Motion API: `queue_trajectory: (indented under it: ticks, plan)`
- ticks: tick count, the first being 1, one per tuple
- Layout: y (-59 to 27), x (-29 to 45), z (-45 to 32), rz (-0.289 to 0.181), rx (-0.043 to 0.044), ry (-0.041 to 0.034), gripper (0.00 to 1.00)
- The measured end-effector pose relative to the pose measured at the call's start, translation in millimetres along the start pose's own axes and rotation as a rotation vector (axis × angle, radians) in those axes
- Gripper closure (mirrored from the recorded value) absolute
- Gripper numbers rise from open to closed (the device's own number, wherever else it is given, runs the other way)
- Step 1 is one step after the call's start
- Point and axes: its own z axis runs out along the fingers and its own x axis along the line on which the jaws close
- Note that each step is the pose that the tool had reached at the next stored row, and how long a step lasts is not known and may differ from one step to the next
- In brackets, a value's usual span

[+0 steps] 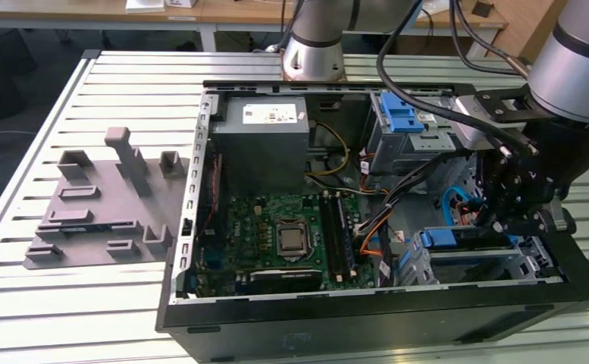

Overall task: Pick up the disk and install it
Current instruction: 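Insert the first disk wire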

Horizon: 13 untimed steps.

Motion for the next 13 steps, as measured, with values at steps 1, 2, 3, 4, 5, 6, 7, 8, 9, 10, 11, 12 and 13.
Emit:
queue_trajectory:
  ticks: [1,2,3,4,5,6,7,8,9,10,11,12,13]
  plan:
    - [0.0,0.1,0.0,0.0,0.0,0.0001,0.76]
    - [-0.1,0.1,-0.2,0.0,0.0,0.0004,0.76]
    - [-0.1,0.2,-0.7,0.0,0.0,0.0004,0.76]
    - [-0.2,0.2,-1.6,0.0,0.0,0.0003,0.76]
    - [-0.3,0.3,-2.9,0.0,0.0001,-0.0004,0.76]
    - [-0.4,0.4,-4.4,0.0,0.0,-0.0011,0.76]
    - [-0.4,0.5,-5.5,0.0,-0.0001,-0.0015,0.76]
    - [-0.5,0.6,-6.5,0.0,-0.0001,-0.0018,0.76]
    - [-0.6,0.7,-7.5,0.0,-0.0002,-0.0022,0.76]
    - [-0.6,0.7,-8.4,0.0,-0.0003,-0.0026,0.76]
    - [-0.7,0.8,-9.0,0.0,-0.0004,-0.0027,0.76]
    - [-0.7,0.8,-9.1,0.0,-0.0004,-0.003,0.78]
    - [-0.7,0.8,-9.1,0.0,-0.0005,-0.0031,0.78]
